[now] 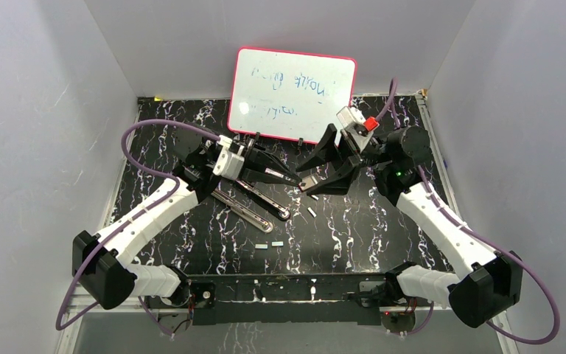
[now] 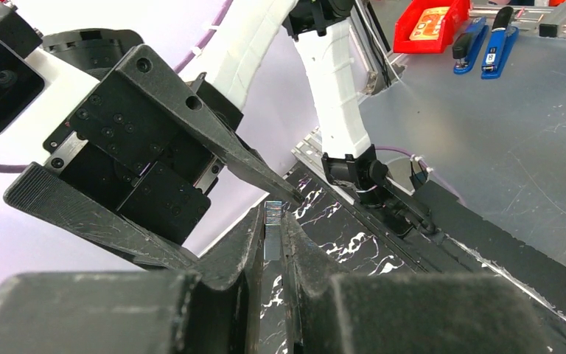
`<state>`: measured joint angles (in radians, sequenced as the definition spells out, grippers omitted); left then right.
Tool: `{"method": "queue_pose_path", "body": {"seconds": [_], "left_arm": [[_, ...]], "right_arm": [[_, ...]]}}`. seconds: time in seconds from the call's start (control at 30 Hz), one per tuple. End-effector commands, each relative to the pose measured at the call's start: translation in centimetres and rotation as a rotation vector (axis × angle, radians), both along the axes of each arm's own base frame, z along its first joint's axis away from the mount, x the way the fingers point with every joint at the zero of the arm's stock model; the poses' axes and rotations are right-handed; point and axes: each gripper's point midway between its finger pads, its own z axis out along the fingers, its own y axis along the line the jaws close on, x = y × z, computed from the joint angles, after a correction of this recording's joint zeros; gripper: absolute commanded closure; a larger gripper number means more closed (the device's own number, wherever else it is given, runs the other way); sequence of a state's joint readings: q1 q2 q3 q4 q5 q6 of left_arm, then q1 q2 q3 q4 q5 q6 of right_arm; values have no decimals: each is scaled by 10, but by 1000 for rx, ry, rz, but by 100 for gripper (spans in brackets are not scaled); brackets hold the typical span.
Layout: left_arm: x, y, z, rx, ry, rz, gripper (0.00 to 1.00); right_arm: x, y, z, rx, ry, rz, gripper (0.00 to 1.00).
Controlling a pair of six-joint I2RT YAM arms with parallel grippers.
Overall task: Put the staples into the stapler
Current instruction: Pick up the staple from the center of the board.
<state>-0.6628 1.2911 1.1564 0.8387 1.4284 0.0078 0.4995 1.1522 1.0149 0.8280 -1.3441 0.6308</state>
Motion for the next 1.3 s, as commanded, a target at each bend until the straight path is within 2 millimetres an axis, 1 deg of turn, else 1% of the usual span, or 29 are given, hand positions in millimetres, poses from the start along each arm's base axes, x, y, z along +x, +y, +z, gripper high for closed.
{"method": "queue_pose_path", "body": {"seconds": [0.0,0.23,0.5,0.77,1.07,1.27], "left_arm": [[-18,11,20,-85,-164,-41,92],[-22,12,13,-90,-211,-72,93],[-25,14,15,-89,-220,-84,93],[-24,13,14,-86,-217,-84,94],[-23,13,14,-81,-210,-85,94],[-23,12,15,-80,-206,-83,91]], "right_arm": [[-12,-1,13,-8,-64,51,36],[-14,4,12,-22,-44,75,43],[-18,5,10,-35,-37,103,48],[-19,6,9,-38,-35,105,59],[-20,6,9,-38,-40,110,65],[-20,6,8,-36,-43,109,72]]}}
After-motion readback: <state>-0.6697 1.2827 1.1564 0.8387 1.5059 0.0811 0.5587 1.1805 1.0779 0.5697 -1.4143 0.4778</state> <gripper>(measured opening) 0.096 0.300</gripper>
